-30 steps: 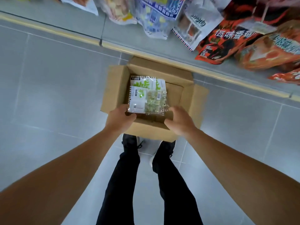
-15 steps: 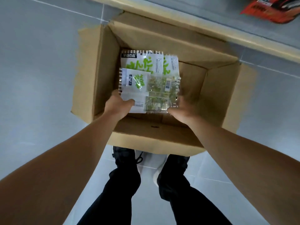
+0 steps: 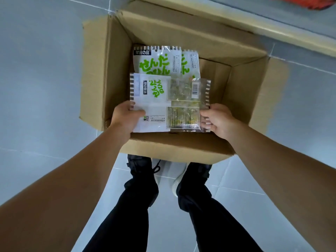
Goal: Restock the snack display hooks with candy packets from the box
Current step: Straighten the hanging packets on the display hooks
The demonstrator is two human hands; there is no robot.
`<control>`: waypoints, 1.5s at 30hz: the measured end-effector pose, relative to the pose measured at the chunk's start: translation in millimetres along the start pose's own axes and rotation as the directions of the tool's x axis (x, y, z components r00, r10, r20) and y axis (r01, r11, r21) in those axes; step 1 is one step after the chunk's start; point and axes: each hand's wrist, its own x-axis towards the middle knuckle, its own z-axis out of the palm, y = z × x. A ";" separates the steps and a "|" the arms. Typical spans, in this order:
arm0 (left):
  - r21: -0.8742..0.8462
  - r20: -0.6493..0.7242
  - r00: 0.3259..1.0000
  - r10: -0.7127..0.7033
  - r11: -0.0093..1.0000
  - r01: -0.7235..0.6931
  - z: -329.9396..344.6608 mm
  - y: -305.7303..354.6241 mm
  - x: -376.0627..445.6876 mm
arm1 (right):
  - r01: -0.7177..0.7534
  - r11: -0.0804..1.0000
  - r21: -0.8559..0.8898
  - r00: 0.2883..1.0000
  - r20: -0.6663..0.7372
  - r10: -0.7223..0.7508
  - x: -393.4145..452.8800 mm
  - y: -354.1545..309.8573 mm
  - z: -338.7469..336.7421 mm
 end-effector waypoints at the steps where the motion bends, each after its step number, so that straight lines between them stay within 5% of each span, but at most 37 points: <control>1: -0.007 -0.001 1.000 0.013 1.000 -0.013 -5.3 6.8 -15.9 | 0.022 1.000 -0.014 1.000 0.005 -0.022 -18.0 -5.2 -4.4; 10: 0.109 0.003 0.956 0.292 0.951 -0.291 -55.5 93.2 -154.2 | 0.223 0.974 -0.036 0.972 -0.072 -0.225 -167.6 -64.8 -30.3; 15: 0.419 -0.062 0.847 0.527 0.784 -0.457 -98.4 158.8 -245.1 | 0.399 0.917 0.002 0.902 -0.179 -0.392 -273.5 -95.5 -51.2; 20: 0.245 0.052 0.806 0.590 0.775 -0.583 -145.0 228.7 -341.3 | 0.462 0.876 0.134 0.884 -0.148 -0.444 -385.7 -133.0 -77.9; 25: -0.193 0.313 0.803 0.507 0.862 -0.469 -188.5 290.2 -423.9 | 0.491 0.834 0.253 0.871 -0.139 -0.471 -472.9 -160.6 -95.9; 29: -0.100 0.297 0.795 0.529 0.845 -0.525 -205.4 323.6 -474.9 | 0.531 0.813 0.238 0.847 -0.117 -0.518 -530.8 -168.3 -100.8; 37: 0.231 0.422 0.395 0.816 0.325 -0.917 -212.4 356.2 -570.0 | 0.595 0.797 0.100 0.796 -0.205 -0.569 -618.3 -158.0 -101.1; 40: 0.341 0.490 0.206 0.847 0.030 -0.939 -201.2 368.7 -616.4 | 0.566 0.822 0.066 0.819 -0.158 -0.552 -646.1 -150.4 -108.2; 42: 0.366 0.587 0.097 0.804 -0.157 -0.917 -188.7 373.3 -644.5 | 0.612 0.791 -0.015 0.775 -0.190 -0.603 -660.0 -152.3 -118.2; 45: 0.405 0.693 0.056 0.719 -0.324 -0.855 -166.5 373.6 -683.4 | 0.719 0.695 -0.002 0.677 -0.225 -0.701 -691.4 -160.7 -135.6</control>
